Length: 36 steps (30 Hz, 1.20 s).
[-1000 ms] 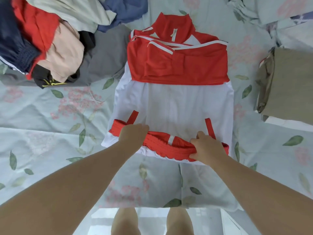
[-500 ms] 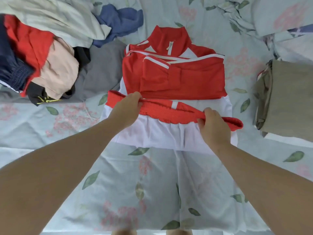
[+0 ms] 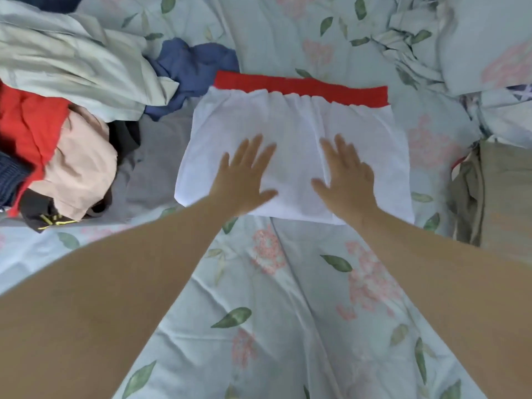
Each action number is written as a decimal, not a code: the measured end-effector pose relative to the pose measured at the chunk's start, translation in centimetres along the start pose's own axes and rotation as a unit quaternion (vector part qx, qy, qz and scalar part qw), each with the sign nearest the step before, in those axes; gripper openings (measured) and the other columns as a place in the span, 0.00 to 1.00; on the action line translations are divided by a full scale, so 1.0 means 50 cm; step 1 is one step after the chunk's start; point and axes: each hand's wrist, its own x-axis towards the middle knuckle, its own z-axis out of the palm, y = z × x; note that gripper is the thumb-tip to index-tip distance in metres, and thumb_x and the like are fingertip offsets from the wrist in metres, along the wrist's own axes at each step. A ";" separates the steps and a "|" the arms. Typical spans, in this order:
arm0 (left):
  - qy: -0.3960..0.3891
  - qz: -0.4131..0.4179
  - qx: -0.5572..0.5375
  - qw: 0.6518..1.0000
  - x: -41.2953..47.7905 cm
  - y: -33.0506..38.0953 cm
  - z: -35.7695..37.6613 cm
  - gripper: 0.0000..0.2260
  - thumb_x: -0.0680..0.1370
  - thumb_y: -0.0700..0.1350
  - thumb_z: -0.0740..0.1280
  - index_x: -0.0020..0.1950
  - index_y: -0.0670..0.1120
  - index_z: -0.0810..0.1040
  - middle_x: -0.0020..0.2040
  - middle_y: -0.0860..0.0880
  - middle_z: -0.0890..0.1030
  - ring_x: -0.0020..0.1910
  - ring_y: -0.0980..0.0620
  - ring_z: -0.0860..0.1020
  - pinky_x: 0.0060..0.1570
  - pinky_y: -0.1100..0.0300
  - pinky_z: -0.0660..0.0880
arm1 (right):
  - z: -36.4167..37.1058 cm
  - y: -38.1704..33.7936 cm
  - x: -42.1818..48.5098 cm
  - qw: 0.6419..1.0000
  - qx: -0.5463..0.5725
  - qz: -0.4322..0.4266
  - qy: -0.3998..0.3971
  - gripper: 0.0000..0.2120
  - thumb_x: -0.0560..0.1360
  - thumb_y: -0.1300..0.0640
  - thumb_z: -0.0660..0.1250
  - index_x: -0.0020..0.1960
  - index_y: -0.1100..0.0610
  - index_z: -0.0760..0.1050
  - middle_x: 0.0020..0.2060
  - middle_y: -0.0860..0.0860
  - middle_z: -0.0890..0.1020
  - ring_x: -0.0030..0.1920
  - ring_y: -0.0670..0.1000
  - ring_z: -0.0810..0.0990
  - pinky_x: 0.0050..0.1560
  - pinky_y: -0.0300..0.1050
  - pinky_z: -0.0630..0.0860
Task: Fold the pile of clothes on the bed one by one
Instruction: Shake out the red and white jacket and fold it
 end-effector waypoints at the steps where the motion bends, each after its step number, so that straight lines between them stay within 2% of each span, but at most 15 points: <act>1: -0.043 0.018 0.029 0.998 -0.014 -0.001 0.034 0.40 0.77 0.61 0.61 0.77 0.53 0.37 0.77 0.49 0.35 0.77 0.47 0.38 0.74 0.44 0.43 | 0.029 0.008 -0.011 0.997 -0.033 -0.005 -0.063 0.37 0.77 0.47 0.61 0.77 0.45 0.41 0.77 0.48 0.41 0.77 0.53 0.41 0.75 0.57 0.46; 3: -0.095 0.026 0.067 0.993 -0.032 -0.005 0.095 0.43 0.75 0.62 0.63 0.77 0.53 0.36 0.77 0.50 0.35 0.76 0.47 0.36 0.74 0.45 0.40 | 0.080 0.025 -0.029 0.985 -0.091 -0.014 -0.147 0.41 0.75 0.43 0.64 0.77 0.45 0.40 0.77 0.46 0.41 0.77 0.53 0.39 0.74 0.57 0.43; 5: -0.099 0.021 0.096 0.990 -0.035 -0.008 0.133 0.43 0.75 0.61 0.63 0.77 0.53 0.36 0.78 0.51 0.37 0.76 0.46 0.36 0.74 0.44 0.39 | 0.116 0.041 -0.036 0.977 -0.128 -0.013 -0.169 0.44 0.74 0.43 0.65 0.77 0.45 0.39 0.77 0.47 0.41 0.77 0.55 0.39 0.74 0.59 0.43; 8: -0.016 0.025 0.109 0.994 -0.017 -0.018 0.158 0.37 0.77 0.56 0.63 0.78 0.52 0.45 0.79 0.49 0.46 0.77 0.45 0.45 0.73 0.44 0.45 | 0.140 0.061 -0.024 0.977 -0.151 -0.021 -0.150 0.43 0.74 0.44 0.65 0.77 0.46 0.39 0.77 0.48 0.42 0.77 0.55 0.40 0.73 0.60 0.45; 10: 0.028 0.034 0.124 0.991 -0.006 -0.024 0.162 0.33 0.77 0.49 0.66 0.78 0.51 0.54 0.78 0.48 0.57 0.76 0.43 0.56 0.71 0.44 0.55 | 0.147 0.071 -0.016 0.979 -0.162 -0.042 -0.116 0.38 0.77 0.47 0.63 0.78 0.47 0.43 0.78 0.48 0.47 0.77 0.55 0.44 0.73 0.60 0.47; 13: 0.084 0.077 0.128 0.985 0.009 -0.033 0.166 0.28 0.66 0.37 0.76 0.65 0.44 0.76 0.63 0.43 0.78 0.60 0.39 0.78 0.50 0.46 0.77 | 0.146 0.083 -0.008 0.988 -0.132 -0.049 -0.061 0.28 0.80 0.61 0.58 0.77 0.50 0.53 0.76 0.48 0.57 0.77 0.54 0.50 0.73 0.57 0.50; 15: 0.124 0.101 0.120 0.980 0.008 -0.035 0.159 0.25 0.62 0.34 0.78 0.59 0.41 0.80 0.56 0.43 0.82 0.52 0.39 0.81 0.39 0.48 0.79 | 0.138 0.085 -0.008 0.992 -0.108 -0.048 -0.048 0.26 0.79 0.65 0.55 0.75 0.51 0.59 0.75 0.48 0.61 0.77 0.54 0.53 0.73 0.55 0.53; 16: 0.124 0.112 0.105 0.980 0.004 -0.031 0.149 0.24 0.64 0.34 0.77 0.60 0.41 0.79 0.57 0.44 0.82 0.54 0.40 0.81 0.37 0.50 0.79 | 0.134 0.085 -0.013 0.992 -0.103 -0.049 -0.047 0.25 0.79 0.66 0.54 0.75 0.52 0.60 0.74 0.48 0.63 0.76 0.54 0.55 0.72 0.54 0.54; 18: 0.052 0.094 0.087 0.990 -0.014 -0.011 0.123 0.21 0.76 0.38 0.67 0.69 0.45 0.71 0.65 0.49 0.76 0.63 0.45 0.75 0.43 0.52 0.77 | 0.129 0.086 -0.031 0.993 -0.092 -0.049 -0.049 0.25 0.79 0.67 0.54 0.74 0.53 0.63 0.73 0.48 0.66 0.75 0.54 0.58 0.70 0.52 0.57; 20: -0.020 0.077 0.098 0.992 -0.046 0.017 0.112 0.17 0.81 0.42 0.58 0.70 0.48 0.67 0.64 0.51 0.75 0.63 0.47 0.73 0.47 0.53 0.73 | 0.126 0.097 -0.070 0.993 -0.088 -0.049 -0.061 0.24 0.78 0.67 0.54 0.73 0.53 0.65 0.72 0.48 0.67 0.75 0.53 0.60 0.69 0.51 0.58; 23: -0.107 0.081 0.083 0.987 -0.123 0.076 0.109 0.12 0.80 0.43 0.57 0.63 0.48 0.70 0.55 0.49 0.78 0.55 0.45 0.77 0.45 0.56 0.70 | 0.121 0.116 -0.160 0.990 -0.087 -0.030 -0.104 0.23 0.78 0.62 0.58 0.72 0.51 0.66 0.72 0.45 0.67 0.75 0.49 0.59 0.69 0.49 0.56; 27: -0.201 0.073 0.024 0.977 -0.220 0.160 0.138 0.12 0.82 0.45 0.54 0.62 0.49 0.71 0.56 0.47 0.78 0.55 0.42 0.77 0.47 0.57 0.68 | 0.117 0.137 -0.303 0.987 -0.068 0.022 -0.142 0.23 0.78 0.63 0.58 0.71 0.47 0.65 0.71 0.41 0.67 0.75 0.47 0.56 0.72 0.50 0.50; 31: -0.274 0.083 -0.013 0.958 -0.320 0.223 0.170 0.13 0.83 0.48 0.52 0.60 0.47 0.74 0.53 0.45 0.79 0.54 0.42 0.77 0.45 0.57 0.67 | 0.122 0.170 -0.431 0.969 -0.120 0.023 -0.216 0.24 0.80 0.60 0.55 0.73 0.43 0.59 0.73 0.39 0.62 0.76 0.46 0.52 0.74 0.49 0.44; 33: -0.308 0.080 -0.046 0.947 -0.370 0.256 0.188 0.14 0.83 0.47 0.53 0.63 0.47 0.73 0.55 0.45 0.78 0.56 0.43 0.76 0.48 0.57 0.68 | 0.127 0.185 -0.490 0.964 -0.146 0.026 -0.219 0.25 0.80 0.58 0.55 0.74 0.41 0.58 0.74 0.38 0.58 0.77 0.48 0.49 0.74 0.50 0.43; 36: -0.350 0.054 -0.105 0.929 -0.419 0.286 0.209 0.16 0.83 0.45 0.53 0.67 0.48 0.72 0.65 0.47 0.74 0.65 0.45 0.71 0.62 0.55 0.66 | 0.146 0.179 -0.566 0.967 -0.144 0.079 -0.193 0.26 0.80 0.55 0.57 0.75 0.43 0.56 0.77 0.44 0.54 0.77 0.53 0.48 0.74 0.53 0.44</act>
